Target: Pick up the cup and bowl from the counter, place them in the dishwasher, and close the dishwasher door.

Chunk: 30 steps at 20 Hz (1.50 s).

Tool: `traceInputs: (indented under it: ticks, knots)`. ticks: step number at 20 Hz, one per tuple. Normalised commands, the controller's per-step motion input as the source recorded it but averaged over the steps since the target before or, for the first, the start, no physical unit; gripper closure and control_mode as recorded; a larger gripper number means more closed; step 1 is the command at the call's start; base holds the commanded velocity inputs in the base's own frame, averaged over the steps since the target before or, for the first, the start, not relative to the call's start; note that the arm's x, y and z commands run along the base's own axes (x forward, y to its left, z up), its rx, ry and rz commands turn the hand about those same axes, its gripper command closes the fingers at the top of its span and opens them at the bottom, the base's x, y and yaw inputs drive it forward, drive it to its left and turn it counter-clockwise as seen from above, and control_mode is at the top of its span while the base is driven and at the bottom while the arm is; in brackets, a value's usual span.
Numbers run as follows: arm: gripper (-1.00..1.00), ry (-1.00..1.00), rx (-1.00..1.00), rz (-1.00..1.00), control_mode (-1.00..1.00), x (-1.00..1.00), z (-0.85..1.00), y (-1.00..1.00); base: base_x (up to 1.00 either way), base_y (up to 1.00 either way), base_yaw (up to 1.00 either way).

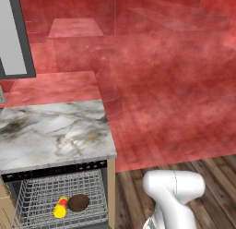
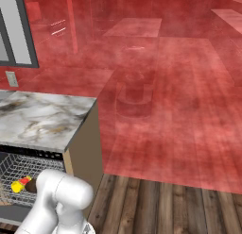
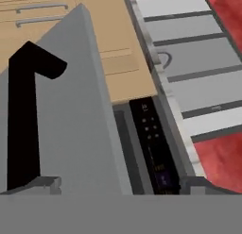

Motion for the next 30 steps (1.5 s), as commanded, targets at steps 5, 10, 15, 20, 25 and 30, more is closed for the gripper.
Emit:
traceInputs:
  ticks: [5,10,15,20,25,30]
  knots:
    - [-1.00,0.00,0.04,0.00,-1.00,-0.01,-0.91,0.12,0.00,0.00,0.00]
    - [-1.00,0.00,0.01,0.00,-1.00,0.00,-0.92,0.00,0.00,0.00,0.00]
    - [-1.00,-0.03,0.00,0.00,-1.00,0.00,-0.85,0.00,0.00,0.00,0.00]
    - [-1.00,-0.11,0.00,0.05,-1.00,0.16,-0.55,0.00,0.00,0.00,0.00]
    - [-1.00,-0.22,0.00,0.11,-1.00,0.26,-0.51,0.00,0.00,0.00,0.00]
    - [-1.00,-0.27,0.00,0.16,-1.00,0.37,-0.39,-0.08,0.00,0.00,0.00]
